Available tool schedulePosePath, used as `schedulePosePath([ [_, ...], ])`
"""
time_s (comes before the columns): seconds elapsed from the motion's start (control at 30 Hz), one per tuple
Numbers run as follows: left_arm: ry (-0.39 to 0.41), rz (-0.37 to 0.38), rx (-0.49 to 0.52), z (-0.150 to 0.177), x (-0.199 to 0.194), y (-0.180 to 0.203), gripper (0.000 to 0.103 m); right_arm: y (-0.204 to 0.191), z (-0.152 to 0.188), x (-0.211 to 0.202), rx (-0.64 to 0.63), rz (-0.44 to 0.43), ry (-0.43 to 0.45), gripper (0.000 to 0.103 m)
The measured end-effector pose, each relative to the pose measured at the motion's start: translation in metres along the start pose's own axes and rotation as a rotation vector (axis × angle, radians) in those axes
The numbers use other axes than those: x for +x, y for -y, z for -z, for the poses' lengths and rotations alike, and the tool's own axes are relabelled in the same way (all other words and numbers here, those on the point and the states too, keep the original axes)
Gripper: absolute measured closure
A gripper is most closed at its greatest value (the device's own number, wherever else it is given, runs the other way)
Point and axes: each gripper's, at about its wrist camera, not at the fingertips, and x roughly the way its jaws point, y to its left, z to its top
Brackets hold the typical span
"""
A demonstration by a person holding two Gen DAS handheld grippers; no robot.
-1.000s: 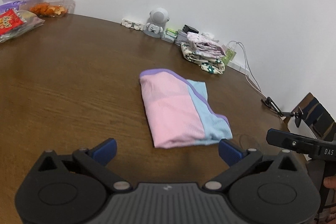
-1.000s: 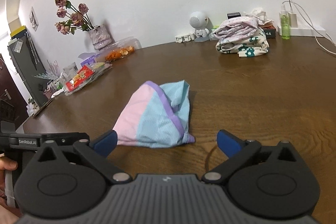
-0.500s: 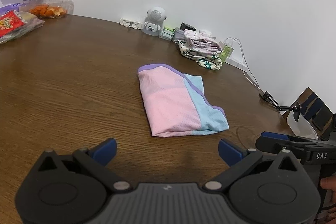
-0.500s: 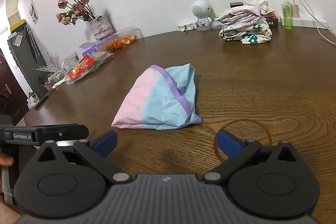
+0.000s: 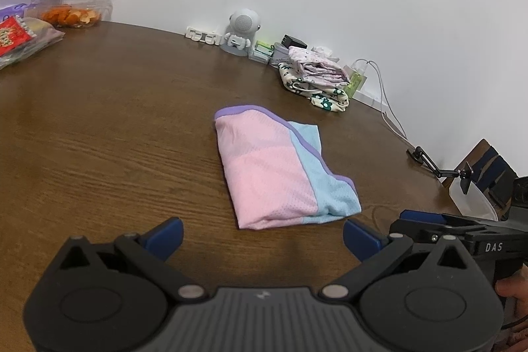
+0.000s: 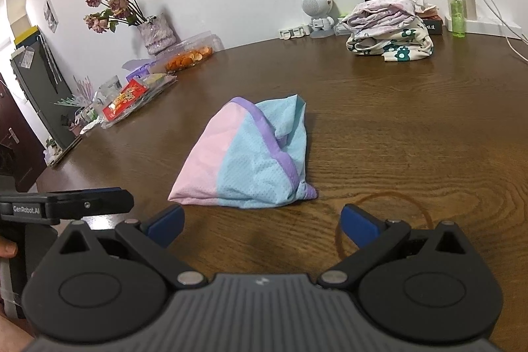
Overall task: Fold clothes
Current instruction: 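Grasp the folded garment bundle with both grippers at its purple-trimmed edge, then lift the bundle with both grippers and carry it toward the clothes stack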
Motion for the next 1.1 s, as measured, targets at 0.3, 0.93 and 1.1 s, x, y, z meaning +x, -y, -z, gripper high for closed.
schedulePosePath([
  [0.3,-0.049,0.011,-0.062,-0.032,0.042,-0.014,0.001,0.019,-0.036,0.044,-0.011,-0.032,-0.063,0.0],
  [0.93,-0.1,0.062,-0.094,-0.058,0.105,-0.018,0.039,0.042,-0.064,0.113,0.053,-0.171,-0.113,0.047],
  [1.1,-0.088,0.073,-0.118,-0.057,0.105,-0.023,0.052,0.046,-0.061,0.119,0.114,-0.212,-0.112,0.065],
])
